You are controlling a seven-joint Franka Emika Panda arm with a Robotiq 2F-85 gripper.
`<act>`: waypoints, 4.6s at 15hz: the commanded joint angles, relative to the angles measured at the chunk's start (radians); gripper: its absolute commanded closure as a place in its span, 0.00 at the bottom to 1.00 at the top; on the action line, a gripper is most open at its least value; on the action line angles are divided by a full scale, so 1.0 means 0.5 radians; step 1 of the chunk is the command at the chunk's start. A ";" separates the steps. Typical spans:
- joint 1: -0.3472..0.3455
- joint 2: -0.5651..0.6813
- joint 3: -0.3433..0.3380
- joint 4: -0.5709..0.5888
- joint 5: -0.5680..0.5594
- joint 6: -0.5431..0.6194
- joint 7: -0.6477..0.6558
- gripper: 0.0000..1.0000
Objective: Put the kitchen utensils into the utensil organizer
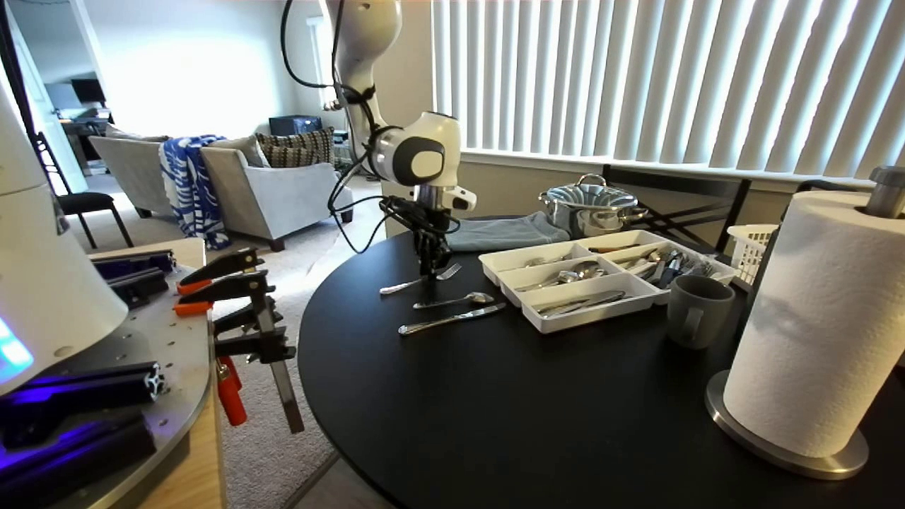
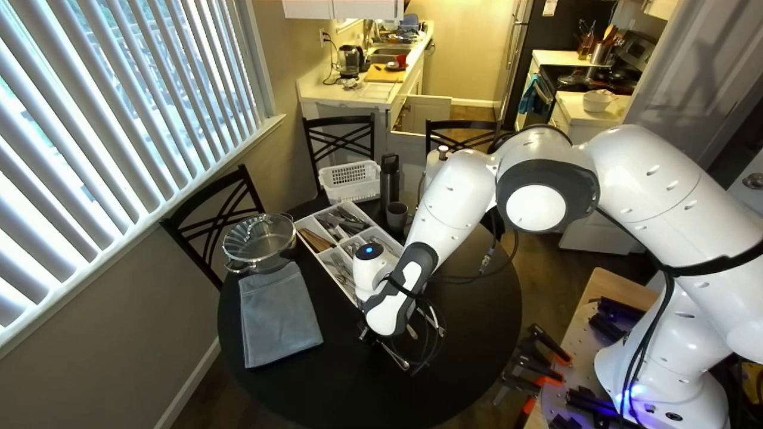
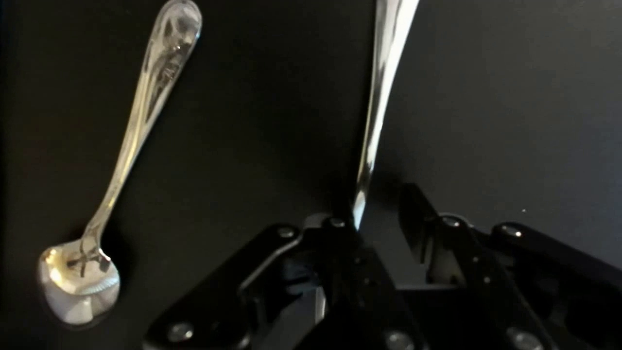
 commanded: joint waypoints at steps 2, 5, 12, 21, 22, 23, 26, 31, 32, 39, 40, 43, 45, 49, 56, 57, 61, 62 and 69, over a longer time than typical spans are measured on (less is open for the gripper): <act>0.265 -0.245 -0.130 -0.276 -0.126 0.109 0.157 0.99; 0.366 -0.329 -0.197 -0.354 -0.152 0.138 0.218 1.00; 0.223 -0.282 -0.159 -0.277 -0.125 0.030 0.140 0.49; 0.116 -0.128 -0.095 -0.089 -0.149 -0.202 0.107 0.00; 0.116 -0.114 -0.089 -0.071 -0.152 -0.218 0.108 0.00; 0.109 -0.094 -0.082 -0.047 -0.154 -0.245 0.104 0.00; 0.106 -0.053 -0.079 0.004 -0.158 -0.305 0.111 0.00; 0.102 0.027 -0.063 0.099 -0.181 -0.366 0.074 0.39; 0.102 0.040 -0.060 0.116 -0.185 -0.371 0.070 0.47; 0.105 0.070 -0.028 0.172 -0.195 -0.363 0.040 0.92; 0.104 0.071 -0.026 0.173 -0.193 -0.361 0.040 0.98; 0.098 0.053 -0.028 0.142 -0.189 -0.340 0.042 1.00; 0.105 0.020 -0.040 0.108 -0.190 -0.321 0.059 0.98; 0.071 -0.164 -0.006 -0.037 -0.171 -0.283 0.028 0.98; -0.124 -0.513 0.095 -0.103 0.074 -0.284 0.148 0.98; -0.129 -0.522 0.074 -0.071 0.096 -0.265 0.171 0.98; -0.159 -0.415 -0.057 0.202 0.050 -0.215 0.198 0.98; -0.180 -0.360 -0.074 0.294 0.042 -0.226 0.177 0.98; -0.229 0.138 -0.153 0.966 -0.013 -0.375 0.149 0.98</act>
